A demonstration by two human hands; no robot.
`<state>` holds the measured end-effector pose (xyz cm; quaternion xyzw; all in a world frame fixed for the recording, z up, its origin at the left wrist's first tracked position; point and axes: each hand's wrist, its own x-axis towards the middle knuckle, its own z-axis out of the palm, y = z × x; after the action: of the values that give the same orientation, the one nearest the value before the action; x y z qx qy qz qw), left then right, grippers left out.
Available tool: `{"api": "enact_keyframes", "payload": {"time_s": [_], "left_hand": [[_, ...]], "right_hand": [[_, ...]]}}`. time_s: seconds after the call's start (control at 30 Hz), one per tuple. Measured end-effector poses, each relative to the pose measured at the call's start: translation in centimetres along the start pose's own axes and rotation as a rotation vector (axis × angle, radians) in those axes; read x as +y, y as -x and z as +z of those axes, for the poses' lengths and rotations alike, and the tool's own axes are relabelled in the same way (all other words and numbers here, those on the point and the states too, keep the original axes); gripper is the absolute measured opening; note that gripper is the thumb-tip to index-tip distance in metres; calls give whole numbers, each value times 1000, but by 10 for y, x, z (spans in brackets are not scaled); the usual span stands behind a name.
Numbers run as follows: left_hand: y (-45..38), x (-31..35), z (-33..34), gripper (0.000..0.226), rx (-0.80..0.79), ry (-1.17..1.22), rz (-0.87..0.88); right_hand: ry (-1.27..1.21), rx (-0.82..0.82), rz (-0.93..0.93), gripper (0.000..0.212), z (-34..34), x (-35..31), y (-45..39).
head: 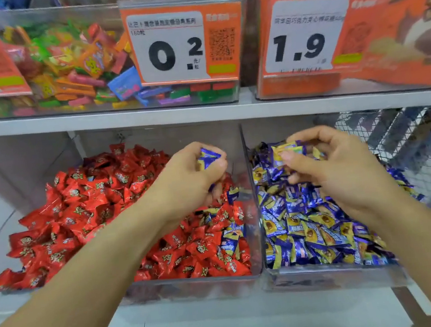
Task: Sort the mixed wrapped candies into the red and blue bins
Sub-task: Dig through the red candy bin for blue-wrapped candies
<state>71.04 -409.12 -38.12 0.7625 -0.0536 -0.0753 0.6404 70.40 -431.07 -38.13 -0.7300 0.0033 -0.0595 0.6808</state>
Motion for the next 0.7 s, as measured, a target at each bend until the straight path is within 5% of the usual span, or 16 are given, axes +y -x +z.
{"api": "enact_keyframes", "payload": {"time_s": [0.17,0.33,0.5,0.6,0.7], "left_hand": [[-31,26,59,31,-73,-443,206],[-39,29,76,73,-110,-771,250],[-14,-10,26,18,203,-503,278],[-3,-37,1,9,-1,-655,169],[-3,-56,-7,24,-230,-936,135]], "right_hand": [[199,157,-35,25,-36,17,-13],[188,21,-125,52,-48,19,-21],[406,75,-237,21,-46,20,-20],[411,94,-328,16,-27,12,-6],[378,15,-440,15,11,1,15]]}}
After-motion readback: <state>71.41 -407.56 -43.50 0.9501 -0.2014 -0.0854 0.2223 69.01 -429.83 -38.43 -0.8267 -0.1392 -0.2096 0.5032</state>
